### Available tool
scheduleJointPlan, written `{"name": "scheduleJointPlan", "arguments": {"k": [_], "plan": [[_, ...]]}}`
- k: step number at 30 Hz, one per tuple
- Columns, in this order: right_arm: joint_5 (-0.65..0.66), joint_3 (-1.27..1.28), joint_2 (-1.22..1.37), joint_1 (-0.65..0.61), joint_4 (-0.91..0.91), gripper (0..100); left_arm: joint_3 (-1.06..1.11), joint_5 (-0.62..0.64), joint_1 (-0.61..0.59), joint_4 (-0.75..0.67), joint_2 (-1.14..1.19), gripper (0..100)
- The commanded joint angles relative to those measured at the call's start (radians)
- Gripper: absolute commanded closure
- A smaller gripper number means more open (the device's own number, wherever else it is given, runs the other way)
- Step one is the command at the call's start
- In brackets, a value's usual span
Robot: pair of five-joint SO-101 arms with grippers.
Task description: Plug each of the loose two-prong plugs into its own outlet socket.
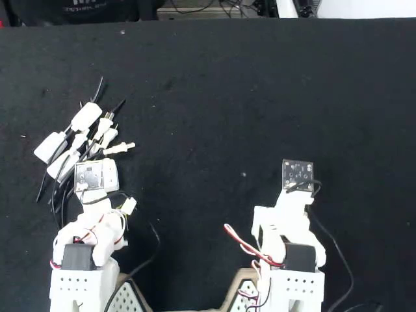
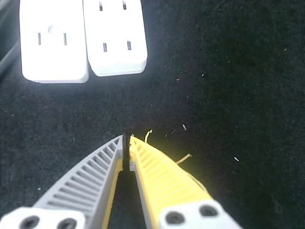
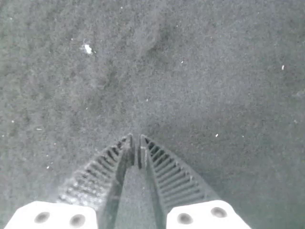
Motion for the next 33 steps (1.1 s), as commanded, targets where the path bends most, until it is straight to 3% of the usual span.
{"name": "scheduleJointPlan", "arguments": {"k": [1,17,20,23,26,30,33], "plan": [[-0.002,-0.008,-0.096,0.018,0.005,98.6,0.013,0.003,-0.007,0.005,-0.011,97],[-0.008,-0.008,-0.096,0.017,0.005,98.6,0.013,0.002,0.001,0.003,-0.011,97],[0.000,-0.008,-0.096,0.015,-0.061,98.6,0.013,-0.002,-0.013,-0.014,-0.011,97],[0.000,-0.010,-0.094,0.032,-0.183,98.6,0.004,-0.068,-0.110,-0.107,-0.011,97],[0.021,-0.016,-0.094,0.032,-0.319,98.6,-0.035,-0.238,-0.285,-0.258,-0.011,97],[0.232,-0.018,-0.094,0.035,-0.450,98.6,-0.058,-0.466,-0.512,-0.451,-0.011,97],[0.305,-0.024,-0.094,0.034,-0.549,98.6,-0.039,-0.519,-0.567,-0.559,-0.011,97]]}}
